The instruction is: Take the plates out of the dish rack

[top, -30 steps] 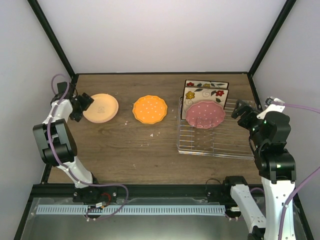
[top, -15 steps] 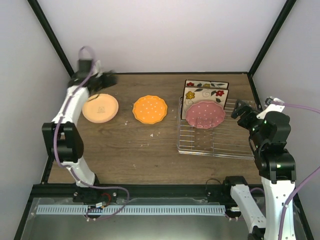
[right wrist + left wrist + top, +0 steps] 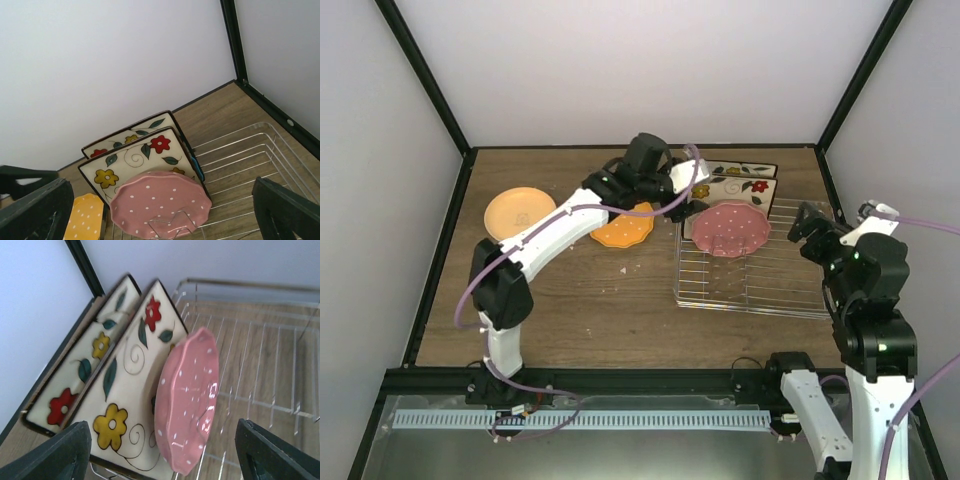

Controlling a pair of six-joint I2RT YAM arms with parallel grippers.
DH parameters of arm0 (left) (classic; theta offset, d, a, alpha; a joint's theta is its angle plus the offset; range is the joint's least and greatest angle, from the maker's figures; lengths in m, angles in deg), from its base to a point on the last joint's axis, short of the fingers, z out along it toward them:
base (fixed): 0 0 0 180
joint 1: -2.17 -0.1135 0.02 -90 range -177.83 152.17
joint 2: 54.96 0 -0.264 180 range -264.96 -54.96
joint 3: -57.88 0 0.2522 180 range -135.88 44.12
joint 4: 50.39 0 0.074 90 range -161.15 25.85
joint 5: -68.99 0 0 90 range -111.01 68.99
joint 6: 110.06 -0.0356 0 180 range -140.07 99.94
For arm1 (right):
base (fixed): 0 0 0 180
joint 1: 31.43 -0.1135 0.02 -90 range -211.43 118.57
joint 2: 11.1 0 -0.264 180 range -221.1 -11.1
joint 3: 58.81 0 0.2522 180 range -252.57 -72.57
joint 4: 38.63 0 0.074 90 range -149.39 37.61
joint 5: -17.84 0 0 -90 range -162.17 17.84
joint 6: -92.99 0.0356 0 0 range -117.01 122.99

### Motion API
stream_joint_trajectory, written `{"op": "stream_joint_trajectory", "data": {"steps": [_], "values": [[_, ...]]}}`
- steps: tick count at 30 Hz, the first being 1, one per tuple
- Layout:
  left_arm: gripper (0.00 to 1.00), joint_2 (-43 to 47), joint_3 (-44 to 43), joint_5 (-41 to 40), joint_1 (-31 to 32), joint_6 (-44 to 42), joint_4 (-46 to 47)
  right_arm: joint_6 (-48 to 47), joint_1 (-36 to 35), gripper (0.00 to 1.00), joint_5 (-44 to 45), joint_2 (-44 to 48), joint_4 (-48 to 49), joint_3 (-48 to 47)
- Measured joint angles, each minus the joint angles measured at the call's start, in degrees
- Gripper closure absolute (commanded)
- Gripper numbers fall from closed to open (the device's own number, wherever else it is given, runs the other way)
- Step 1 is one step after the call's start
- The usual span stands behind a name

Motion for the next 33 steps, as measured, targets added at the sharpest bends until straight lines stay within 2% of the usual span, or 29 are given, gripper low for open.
{"op": "stream_joint_trajectory", "data": {"steps": [7,18,21,26,28,30,33], "values": [[0.21,-5.84,0.79,-4.94,3.91,-8.85,1.33,0.00,0.00,0.00,2.45,2.58,-2.75,-2.45],[0.22,-14.01,0.07,-11.17,5.66,-11.54,5.60,-0.72,0.00,0.00,3.61,2.23,-4.66,-3.28],[0.32,-15.15,-0.31,-12.26,5.68,-11.58,6.58,-1.38,0.00,0.00,4.00,2.01,-4.72,-3.34],[0.74,-15.96,-0.42,-13.79,5.79,-11.28,8.24,-2.21,-0.02,0.00,4.35,1.38,-4.81,-3.37],[0.87,-16.06,-0.52,-14.78,5.79,-10.84,9.22,-2.40,-0.02,0.00,4.44,1.33,-4.81,-3.37],[0.96,-16.02,-0.79,-13.90,5.68,-9.33,9.01,-2.45,0.00,0.00,4.52,1.33,-4.79,-3.37],[0.96,-15.80,-1.57,-14.16,6.29,-8.44,8.52,-2.62,-0.02,0.00,4.63,1.33,-4.81,-3.37]]}}
